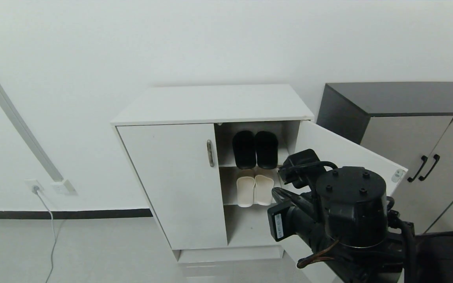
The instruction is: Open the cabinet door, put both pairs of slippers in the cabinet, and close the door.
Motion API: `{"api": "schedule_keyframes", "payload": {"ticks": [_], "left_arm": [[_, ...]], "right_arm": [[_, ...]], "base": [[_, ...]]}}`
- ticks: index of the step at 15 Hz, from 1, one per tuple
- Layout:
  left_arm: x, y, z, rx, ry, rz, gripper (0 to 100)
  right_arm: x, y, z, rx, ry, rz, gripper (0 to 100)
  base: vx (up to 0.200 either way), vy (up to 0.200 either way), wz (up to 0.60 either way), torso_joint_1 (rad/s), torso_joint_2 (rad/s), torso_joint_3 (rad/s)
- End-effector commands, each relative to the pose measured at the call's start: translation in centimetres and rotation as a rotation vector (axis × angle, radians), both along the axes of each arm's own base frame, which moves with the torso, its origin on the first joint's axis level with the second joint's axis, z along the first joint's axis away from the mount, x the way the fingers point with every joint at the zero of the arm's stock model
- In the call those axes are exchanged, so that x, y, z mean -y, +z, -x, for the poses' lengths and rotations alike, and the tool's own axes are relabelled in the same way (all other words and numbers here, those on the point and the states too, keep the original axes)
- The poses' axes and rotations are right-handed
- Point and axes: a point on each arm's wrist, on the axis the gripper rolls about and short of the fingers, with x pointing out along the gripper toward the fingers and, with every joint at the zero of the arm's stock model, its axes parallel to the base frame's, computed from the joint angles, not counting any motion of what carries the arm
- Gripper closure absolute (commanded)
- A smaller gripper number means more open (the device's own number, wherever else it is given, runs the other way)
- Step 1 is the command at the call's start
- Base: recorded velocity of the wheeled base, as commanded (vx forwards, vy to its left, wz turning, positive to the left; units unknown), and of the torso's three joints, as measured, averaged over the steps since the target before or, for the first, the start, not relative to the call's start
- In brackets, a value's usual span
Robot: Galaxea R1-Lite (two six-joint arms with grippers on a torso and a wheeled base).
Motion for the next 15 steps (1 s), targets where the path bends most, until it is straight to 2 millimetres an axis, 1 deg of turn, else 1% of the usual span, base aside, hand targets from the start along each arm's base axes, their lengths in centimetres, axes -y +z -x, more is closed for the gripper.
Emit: {"api": "schedule_keyframes", "payload": {"ticks": [1,6,10,12,15], "left_arm": [[0.0,-0.02,-0.01,-0.003,0.001,0.0,100],[0.0,-0.01,-0.01,-0.002,0.001,-0.001,100],[0.0,-0.01,-0.01,-0.001,0.001,0.0,100],[0.0,-0.01,-0.01,-0.001,0.001,0.0,100],[0.0,-0.02,-0.01,-0.003,-0.001,-0.001,100]], "right_arm": [[0.02,0.13,0.04,0.003,0.0,-0.004,100],[0.16,0.23,0.01,0.004,-0.003,-0.006,100],[0.4,0.09,-0.42,-0.003,-0.004,-0.006,100],[0.57,-0.04,-0.64,-0.005,-0.011,-0.001,100],[0.61,0.06,-0.61,0.0,-0.006,0.004,100]], "base": [[0.0,0.0,0.0,0.203,-0.52,-0.32],[0.0,0.0,0.0,0.212,-0.53,-0.322],[0.0,0.0,0.0,0.248,-0.57,-0.323],[0.0,0.0,0.0,0.124,-0.27,-0.156],[0.0,0.0,0.0,0.031,-0.05,-0.032]]}}
